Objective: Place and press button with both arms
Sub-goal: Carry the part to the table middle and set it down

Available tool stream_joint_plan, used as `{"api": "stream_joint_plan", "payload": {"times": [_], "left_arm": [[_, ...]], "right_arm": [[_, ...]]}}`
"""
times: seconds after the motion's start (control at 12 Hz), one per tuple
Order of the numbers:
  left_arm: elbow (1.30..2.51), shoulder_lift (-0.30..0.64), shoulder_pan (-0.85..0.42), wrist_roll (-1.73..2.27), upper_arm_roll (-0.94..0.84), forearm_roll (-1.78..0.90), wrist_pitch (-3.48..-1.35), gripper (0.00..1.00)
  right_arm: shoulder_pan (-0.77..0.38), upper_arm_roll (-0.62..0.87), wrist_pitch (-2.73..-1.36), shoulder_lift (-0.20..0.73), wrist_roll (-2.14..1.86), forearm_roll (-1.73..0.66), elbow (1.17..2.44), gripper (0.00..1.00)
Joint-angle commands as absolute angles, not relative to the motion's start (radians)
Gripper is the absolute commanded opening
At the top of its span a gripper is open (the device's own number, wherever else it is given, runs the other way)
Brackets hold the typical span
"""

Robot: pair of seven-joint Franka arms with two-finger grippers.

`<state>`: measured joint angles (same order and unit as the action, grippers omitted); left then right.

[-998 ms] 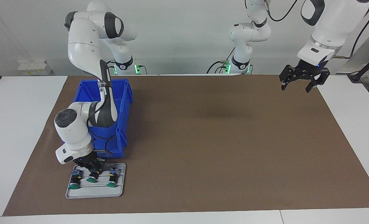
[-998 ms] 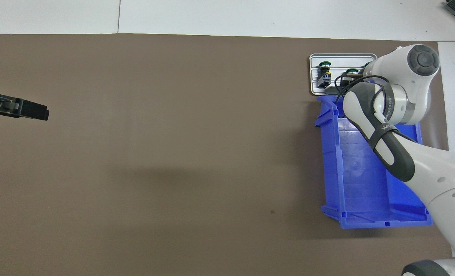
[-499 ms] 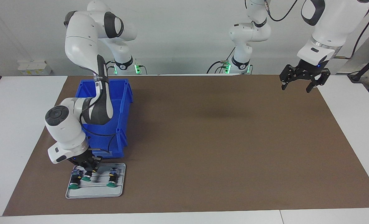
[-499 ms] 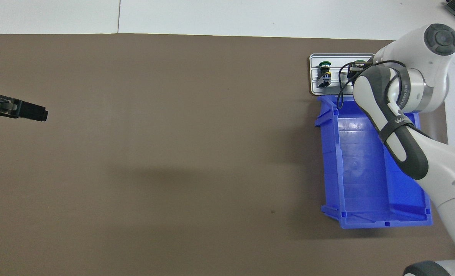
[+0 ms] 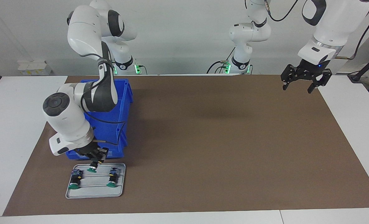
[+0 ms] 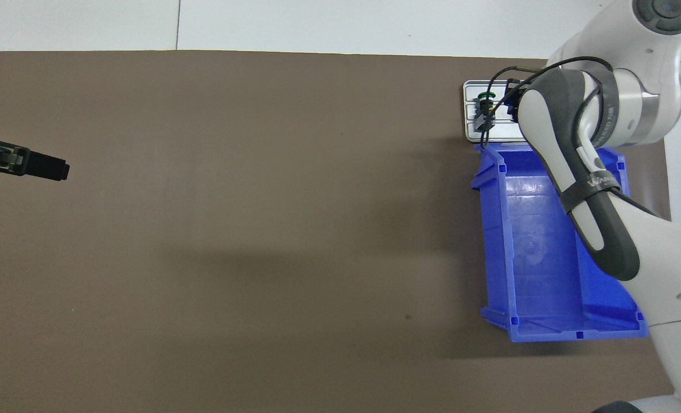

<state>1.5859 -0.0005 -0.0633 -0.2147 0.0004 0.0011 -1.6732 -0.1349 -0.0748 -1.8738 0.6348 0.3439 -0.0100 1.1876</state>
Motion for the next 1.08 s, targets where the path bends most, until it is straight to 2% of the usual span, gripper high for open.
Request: {"api": "stream_joint_plan", "payload": {"times": [0.0,0.58,1.0], "left_arm": [[1.611,-0.02,-0.06,-0.23,-0.002,0.008,-1.692,1.0],[1.611,-0.02,-0.057,-0.253,-0.002,0.008,-1.69,1.0],[1.614,-0.021,-0.074,-0.252,-0.003,0.006,-1.692,1.0]], "right_arm": [[-0.222,-0.084,-1.806,0.643,0.53,0.05,1.14,0.0],[-0.399,-0.084,-1.724,0.638,1.165,0.086,1.121,0.0],[-0.463,-0.042,-1.814,0.634,1.602,0.058,1.12,0.02]]}}
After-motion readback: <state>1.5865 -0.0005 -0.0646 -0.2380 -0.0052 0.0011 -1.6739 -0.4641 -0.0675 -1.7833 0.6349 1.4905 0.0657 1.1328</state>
